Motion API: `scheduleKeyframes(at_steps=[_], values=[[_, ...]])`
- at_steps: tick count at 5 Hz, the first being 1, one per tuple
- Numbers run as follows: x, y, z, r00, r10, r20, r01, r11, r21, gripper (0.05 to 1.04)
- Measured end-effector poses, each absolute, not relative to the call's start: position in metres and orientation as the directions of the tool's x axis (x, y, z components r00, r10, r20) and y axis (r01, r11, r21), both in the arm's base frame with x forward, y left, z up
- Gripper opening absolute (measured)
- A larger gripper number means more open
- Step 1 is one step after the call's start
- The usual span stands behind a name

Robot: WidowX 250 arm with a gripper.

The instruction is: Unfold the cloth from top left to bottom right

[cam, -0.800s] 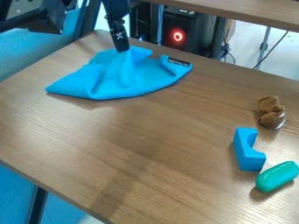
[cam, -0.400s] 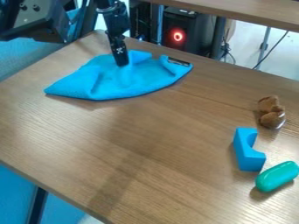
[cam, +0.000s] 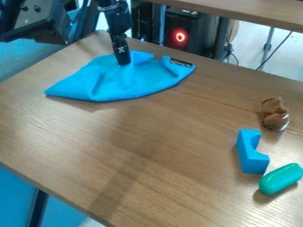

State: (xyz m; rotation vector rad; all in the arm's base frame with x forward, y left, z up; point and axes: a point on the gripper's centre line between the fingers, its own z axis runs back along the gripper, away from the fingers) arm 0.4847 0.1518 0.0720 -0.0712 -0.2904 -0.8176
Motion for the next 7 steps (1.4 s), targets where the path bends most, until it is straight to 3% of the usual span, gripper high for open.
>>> scheduleKeyframes(at_steps=[1, 3, 4, 5, 6, 7], values=[[0.484, 0.15, 0.074, 0.636, -0.714, 0.292, 0.738, 0.674, 0.041, 0.975], [0.485, 0.154, 0.051, 0.653, -0.72, 0.235, 0.73, 0.681, 0.057, 0.403], [0.484, 0.156, 0.047, 0.657, -0.724, 0.213, 0.727, 0.682, 0.075, 0.187], [0.483, 0.153, 0.047, 0.652, -0.726, 0.217, 0.733, 0.677, 0.063, 0.076], [0.479, 0.143, 0.049, 0.639, -0.725, 0.256, 0.748, 0.664, 0.016, 0.053], [0.466, 0.127, 0.07, 0.597, -0.737, 0.316, 0.779, 0.627, -0.006, 0.051]])
